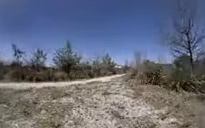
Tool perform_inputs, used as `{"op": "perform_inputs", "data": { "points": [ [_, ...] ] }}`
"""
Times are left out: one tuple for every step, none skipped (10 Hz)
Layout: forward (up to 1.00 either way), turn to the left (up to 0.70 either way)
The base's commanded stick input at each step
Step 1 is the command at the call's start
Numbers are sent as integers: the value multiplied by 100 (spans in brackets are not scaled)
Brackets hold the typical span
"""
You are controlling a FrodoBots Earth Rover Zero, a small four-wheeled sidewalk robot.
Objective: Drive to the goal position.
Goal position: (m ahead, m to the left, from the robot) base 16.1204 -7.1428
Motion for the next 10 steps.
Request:
{"op": "perform_inputs", "data": {
  "points": [
    [70, 0],
    [70, 0],
    [70, 0],
    [70, 0],
    [70, 0],
    [70, 0],
    [70, 0],
    [70, 0],
    [70, 0],
    [70, -5]
  ]
}}
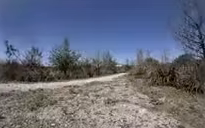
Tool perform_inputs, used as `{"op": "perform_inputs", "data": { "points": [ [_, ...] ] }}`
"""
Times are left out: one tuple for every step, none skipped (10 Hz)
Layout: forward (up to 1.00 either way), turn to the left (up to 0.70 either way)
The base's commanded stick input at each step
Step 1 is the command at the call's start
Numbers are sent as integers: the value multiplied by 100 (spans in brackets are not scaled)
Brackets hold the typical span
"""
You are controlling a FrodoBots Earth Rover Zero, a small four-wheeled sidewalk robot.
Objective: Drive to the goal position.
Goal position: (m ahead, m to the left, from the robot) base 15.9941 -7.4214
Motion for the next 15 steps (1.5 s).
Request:
{"op": "perform_inputs", "data": {
  "points": [
    [70, -14],
    [70, -22],
    [70, -31],
    [70, -27],
    [70, -10],
    [70, 0],
    [70, 0],
    [70, 0],
    [70, 0],
    [70, 0],
    [70, 0],
    [70, 0],
    [70, 0],
    [70, 0],
    [70, 0]
  ]
}}
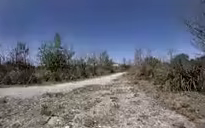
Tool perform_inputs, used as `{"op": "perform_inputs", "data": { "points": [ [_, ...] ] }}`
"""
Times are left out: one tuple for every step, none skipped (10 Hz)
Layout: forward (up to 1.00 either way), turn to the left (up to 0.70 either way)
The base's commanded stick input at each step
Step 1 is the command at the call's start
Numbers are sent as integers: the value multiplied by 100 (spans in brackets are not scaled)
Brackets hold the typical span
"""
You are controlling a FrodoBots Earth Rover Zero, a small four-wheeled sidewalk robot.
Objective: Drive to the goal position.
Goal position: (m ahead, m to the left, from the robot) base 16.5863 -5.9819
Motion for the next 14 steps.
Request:
{"op": "perform_inputs", "data": {
  "points": [
    [70, 0],
    [70, 0],
    [70, 0],
    [70, 0],
    [70, 0],
    [70, 0],
    [70, 0],
    [70, 0],
    [70, 0],
    [70, 0],
    [70, 0],
    [70, 0],
    [70, 0],
    [70, 0]
  ]
}}
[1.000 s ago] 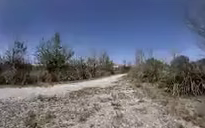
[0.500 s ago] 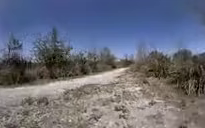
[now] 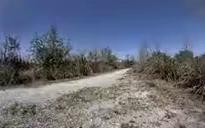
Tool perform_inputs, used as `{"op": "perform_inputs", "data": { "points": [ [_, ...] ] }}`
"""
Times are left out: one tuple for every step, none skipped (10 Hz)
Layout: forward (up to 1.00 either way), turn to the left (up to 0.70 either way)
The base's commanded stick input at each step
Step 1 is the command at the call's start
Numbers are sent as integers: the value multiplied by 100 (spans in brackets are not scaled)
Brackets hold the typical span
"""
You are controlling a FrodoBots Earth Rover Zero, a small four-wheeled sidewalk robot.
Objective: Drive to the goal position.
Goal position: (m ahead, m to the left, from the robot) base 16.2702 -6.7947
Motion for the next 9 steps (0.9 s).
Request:
{"op": "perform_inputs", "data": {
  "points": [
    [70, 0],
    [70, 0],
    [70, 0],
    [70, 0],
    [70, 0],
    [70, 0],
    [70, 0],
    [70, 0],
    [70, 0]
  ]
}}
